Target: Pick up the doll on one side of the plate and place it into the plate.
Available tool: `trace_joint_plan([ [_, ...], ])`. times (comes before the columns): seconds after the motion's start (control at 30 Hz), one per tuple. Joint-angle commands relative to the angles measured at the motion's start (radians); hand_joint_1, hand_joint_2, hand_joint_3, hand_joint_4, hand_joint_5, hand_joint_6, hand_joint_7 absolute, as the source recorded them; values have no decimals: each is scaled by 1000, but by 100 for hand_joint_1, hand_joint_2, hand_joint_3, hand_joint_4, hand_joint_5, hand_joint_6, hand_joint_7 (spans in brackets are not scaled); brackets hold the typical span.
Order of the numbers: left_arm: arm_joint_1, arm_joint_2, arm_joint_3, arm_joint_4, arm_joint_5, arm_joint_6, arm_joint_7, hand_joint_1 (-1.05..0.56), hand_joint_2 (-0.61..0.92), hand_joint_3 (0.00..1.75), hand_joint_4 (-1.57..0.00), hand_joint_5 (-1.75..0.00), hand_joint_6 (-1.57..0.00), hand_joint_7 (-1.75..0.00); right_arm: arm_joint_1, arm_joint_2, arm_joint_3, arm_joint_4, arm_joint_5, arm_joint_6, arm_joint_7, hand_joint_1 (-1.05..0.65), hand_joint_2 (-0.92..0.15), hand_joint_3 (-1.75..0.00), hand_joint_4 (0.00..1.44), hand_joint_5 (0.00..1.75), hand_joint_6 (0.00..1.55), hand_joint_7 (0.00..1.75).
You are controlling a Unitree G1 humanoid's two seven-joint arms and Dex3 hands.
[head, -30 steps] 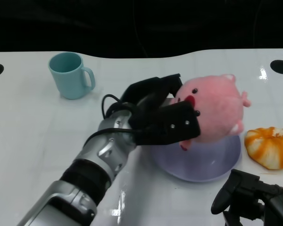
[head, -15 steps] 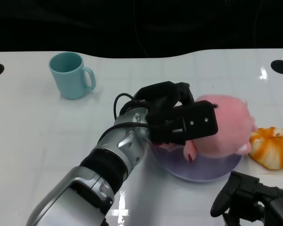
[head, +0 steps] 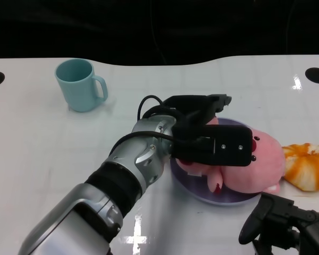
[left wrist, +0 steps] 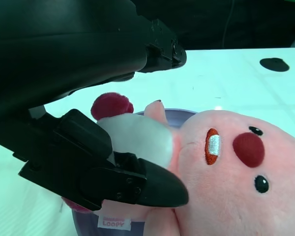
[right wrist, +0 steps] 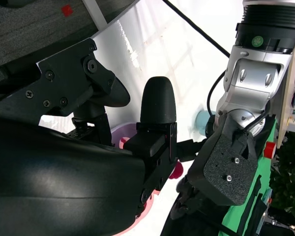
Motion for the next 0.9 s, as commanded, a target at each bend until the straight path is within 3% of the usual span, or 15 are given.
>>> trace_joint_plan([
  [0.03,43,47,-3,-94,7,10,-35,-105,92,53,0,0,0,0,-4,-11,-16,5,10,-4,6,-4,-65,-108,62,171,55,146],
  [0.37,259,186,57,-486,-52,16,-125,-105,92,54,0,0,0,0,-7,-9,-16,19,3,-20,13,-3,-63,-108,63,172,56,147],
  [0.5,372,208,140,-633,-145,-6,-123,-85,92,49,-14,-8,-13,-7,-16,-7,-22,34,13,-27,19,-2,-62,-109,64,171,57,146],
  [0.57,425,204,190,-690,-210,-20,-115,-72,92,46,-18,-28,-23,-11,-21,-8,-25,36,15,-19,20,-2,-62,-110,64,171,57,146],
  [0.63,472,194,235,-737,-277,-25,-114,-62,92,43,-11,-75,-34,-16,-24,-8,-25,36,16,-13,21,-3,-61,-111,64,172,57,146],
  [0.7,512,188,269,-780,-339,-28,-123,-53,92,40,-15,-93,-40,-19,-25,-8,-24,36,17,-15,22,-4,-62,-111,63,172,57,145],
  [0.73,541,182,289,-802,-378,-36,-124,-51,92,39,-16,-98,-42,-20,-77,-4,-32,204,15,-100,30,-4,-62,-111,63,172,57,146],
  [0.8,575,177,311,-827,-424,-47,-123,-44,92,31,-24,-108,-49,-26,-175,3,-46,509,11,-259,44,-30,-80,-68,71,150,69,118],
  [0.83,603,176,323,-846,-449,-59,-120,-42,92,30,-26,-110,-50,-27,-186,4,-46,551,11,-291,46,-35,-86,-55,73,145,73,111],
  [0.87,620,177,329,-857,-463,-66,-119,-39,92,29,-31,-114,-55,-30,-184,4,-44,551,12,-303,46,-70,-90,-43,89,140,88,109],
  [0.9,649,181,339,-880,-480,-66,-120,-38,92,29,-33,-115,-57,-31,-177,4,-41,534,13,-307,45,-82,-91,-38,94,138,94,109],
])
